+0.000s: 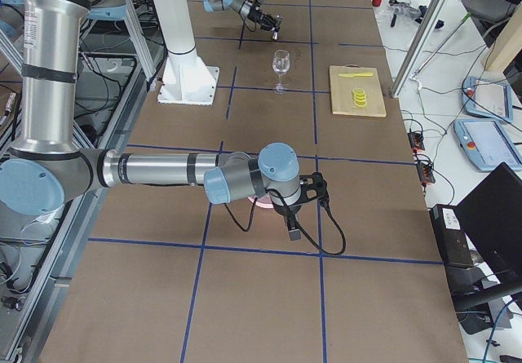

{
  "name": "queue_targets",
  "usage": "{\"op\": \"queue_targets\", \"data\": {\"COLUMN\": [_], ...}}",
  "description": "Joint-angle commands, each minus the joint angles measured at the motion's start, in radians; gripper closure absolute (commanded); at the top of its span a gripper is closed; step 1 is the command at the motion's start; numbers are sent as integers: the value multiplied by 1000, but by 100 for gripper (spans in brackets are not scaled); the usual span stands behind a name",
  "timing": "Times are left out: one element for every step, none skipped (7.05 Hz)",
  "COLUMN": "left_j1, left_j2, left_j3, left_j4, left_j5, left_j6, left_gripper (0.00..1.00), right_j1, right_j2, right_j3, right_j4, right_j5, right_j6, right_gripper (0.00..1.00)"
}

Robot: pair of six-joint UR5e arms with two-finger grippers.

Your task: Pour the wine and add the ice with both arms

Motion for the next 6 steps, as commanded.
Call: {"op": "queue_targets", "data": {"left_j1": [6, 11, 14, 16, 16, 16], "left_j2": [-2, -11, -11, -11, -11, -11], "left_j3": [-1, 1, 1, 1, 1, 1], "left_j4": [0, 0, 0, 0, 0, 0], "left_j5": [0, 0, 0, 0, 0, 0], "left_j6": [0, 1, 2, 2, 2, 3], "left_gripper": [99, 98, 97, 95, 93, 91], "right_j1": [0, 0, 0, 1, 0, 0], "right_j2": [-1, -1, -1, -1, -1, -1], "right_j3": [-2, 0, -2, -2, -2, -2], "right_j4": [0, 0, 0, 0, 0, 0], "right_j5": [-1, -1, -1, -1, -1, -1], "right_j6": [0, 0, 0, 0, 0, 0], "right_gripper": [0, 0, 0, 0, 0, 0]}}
